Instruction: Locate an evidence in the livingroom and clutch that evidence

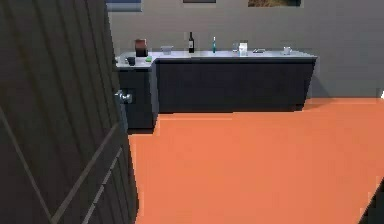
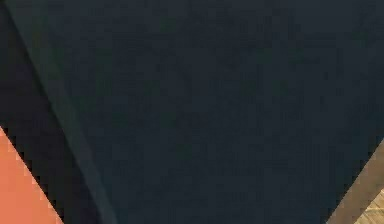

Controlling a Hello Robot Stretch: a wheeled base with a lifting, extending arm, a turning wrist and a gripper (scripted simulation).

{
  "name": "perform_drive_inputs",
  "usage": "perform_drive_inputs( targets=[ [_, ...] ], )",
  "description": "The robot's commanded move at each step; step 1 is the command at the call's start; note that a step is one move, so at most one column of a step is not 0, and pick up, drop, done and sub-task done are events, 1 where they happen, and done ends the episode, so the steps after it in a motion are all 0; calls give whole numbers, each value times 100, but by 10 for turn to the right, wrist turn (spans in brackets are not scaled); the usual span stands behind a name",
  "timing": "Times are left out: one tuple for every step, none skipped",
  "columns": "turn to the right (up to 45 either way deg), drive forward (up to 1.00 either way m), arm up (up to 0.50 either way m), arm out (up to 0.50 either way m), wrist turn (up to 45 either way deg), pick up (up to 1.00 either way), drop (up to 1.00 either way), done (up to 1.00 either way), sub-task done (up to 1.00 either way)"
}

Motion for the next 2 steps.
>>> perform_drive_inputs(
  targets=[
    [0,55,0,0,0,0,0,0,0],
    [270,0,0,0,0,0,0,0,0]
  ],
)
